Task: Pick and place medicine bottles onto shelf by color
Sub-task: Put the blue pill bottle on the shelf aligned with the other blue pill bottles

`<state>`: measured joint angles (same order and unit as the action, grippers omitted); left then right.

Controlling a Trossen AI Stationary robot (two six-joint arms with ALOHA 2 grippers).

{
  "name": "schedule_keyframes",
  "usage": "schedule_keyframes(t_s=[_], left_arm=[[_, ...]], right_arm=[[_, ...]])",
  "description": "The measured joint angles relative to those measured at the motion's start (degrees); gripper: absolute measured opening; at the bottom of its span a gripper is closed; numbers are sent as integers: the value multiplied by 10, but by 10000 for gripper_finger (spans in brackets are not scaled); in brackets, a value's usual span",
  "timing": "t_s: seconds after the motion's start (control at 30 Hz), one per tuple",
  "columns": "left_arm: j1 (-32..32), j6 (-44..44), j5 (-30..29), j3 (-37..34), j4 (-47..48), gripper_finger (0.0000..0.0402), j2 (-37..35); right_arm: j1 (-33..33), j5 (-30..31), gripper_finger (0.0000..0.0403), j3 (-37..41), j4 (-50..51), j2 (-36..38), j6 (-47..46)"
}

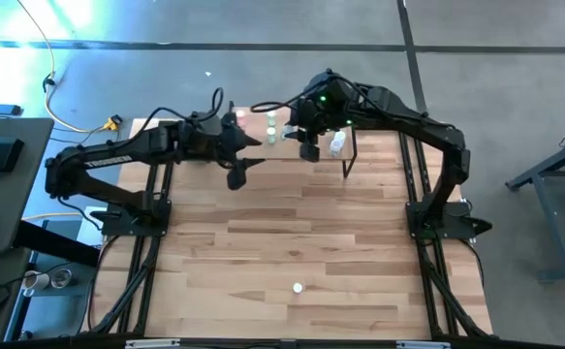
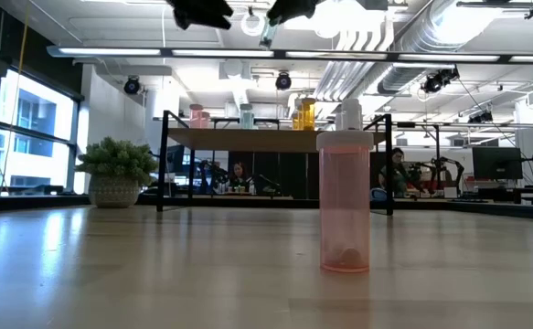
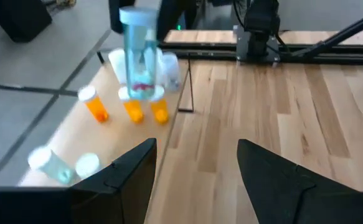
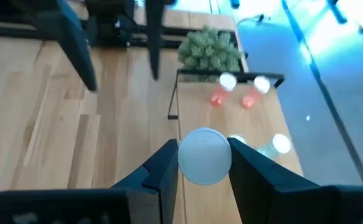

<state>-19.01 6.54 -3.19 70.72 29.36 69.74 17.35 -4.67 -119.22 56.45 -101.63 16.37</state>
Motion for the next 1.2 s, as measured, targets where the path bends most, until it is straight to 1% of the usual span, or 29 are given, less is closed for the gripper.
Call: schedule_keyframes(t_s=[0.07, 0.23, 0.5, 0.7, 0.9, 1.2], left_arm=[[-1, -16, 0, -37, -23, 212, -18], [0, -43, 10, -129, -107, 212, -65], [0, -76, 12, -206, -150, 212, -109], [0, -90, 12, -275, -221, 211, -127], [0, -101, 14, -315, -259, 211, -127], [0, -107, 14, -328, -263, 211, -127]], right_arm=[[5, -5, 110, 0, 0, -12, -4], [20, -53, 110, 0, -4, -36, -1], [29, -59, 110, 0, -11, -81, -11], [29, -60, 110, 0, -16, -110, -14], [29, -60, 110, 0, -31, -137, -15], [32, -53, 110, 0, -48, -167, -29]])
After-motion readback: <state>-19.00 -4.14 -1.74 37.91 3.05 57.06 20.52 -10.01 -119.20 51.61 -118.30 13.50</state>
